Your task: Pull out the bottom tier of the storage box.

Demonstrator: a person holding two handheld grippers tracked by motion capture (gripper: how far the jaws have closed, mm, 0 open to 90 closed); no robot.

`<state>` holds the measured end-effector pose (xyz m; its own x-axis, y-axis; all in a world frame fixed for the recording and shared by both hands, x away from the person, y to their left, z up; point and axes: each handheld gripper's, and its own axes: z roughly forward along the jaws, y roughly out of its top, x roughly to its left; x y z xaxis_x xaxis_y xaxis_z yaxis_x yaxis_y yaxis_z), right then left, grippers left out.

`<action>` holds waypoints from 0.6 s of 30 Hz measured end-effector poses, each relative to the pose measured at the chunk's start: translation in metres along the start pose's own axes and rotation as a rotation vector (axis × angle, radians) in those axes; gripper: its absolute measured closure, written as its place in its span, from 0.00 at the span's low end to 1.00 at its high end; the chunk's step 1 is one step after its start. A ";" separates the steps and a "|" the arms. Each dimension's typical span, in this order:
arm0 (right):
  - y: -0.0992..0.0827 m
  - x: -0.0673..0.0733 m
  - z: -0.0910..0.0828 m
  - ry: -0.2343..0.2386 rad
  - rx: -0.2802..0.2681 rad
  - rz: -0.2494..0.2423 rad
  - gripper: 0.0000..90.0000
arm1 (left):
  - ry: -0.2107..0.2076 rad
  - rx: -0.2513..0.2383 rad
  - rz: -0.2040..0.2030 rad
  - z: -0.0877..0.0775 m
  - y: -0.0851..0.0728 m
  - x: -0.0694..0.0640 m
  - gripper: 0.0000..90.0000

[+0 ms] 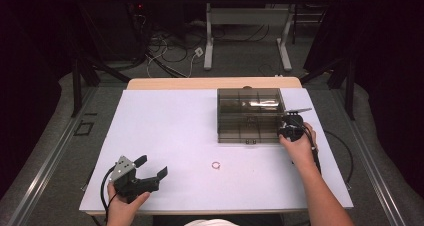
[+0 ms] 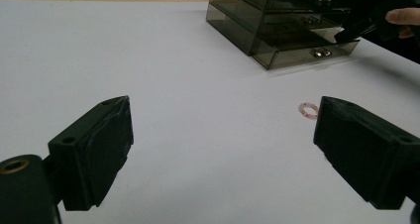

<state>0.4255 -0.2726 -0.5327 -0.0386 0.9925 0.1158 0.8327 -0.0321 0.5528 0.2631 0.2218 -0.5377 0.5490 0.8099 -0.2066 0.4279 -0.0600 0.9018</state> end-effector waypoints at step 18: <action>-0.002 0.000 -0.006 0.009 0.010 0.000 0.96 | -0.011 0.002 0.004 0.004 0.002 -0.001 0.10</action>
<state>0.4204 -0.2729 -0.5285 -0.0433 0.9914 0.1235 0.8382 -0.0312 0.5444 0.2664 0.2188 -0.5377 0.5589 0.8030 -0.2069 0.4267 -0.0646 0.9021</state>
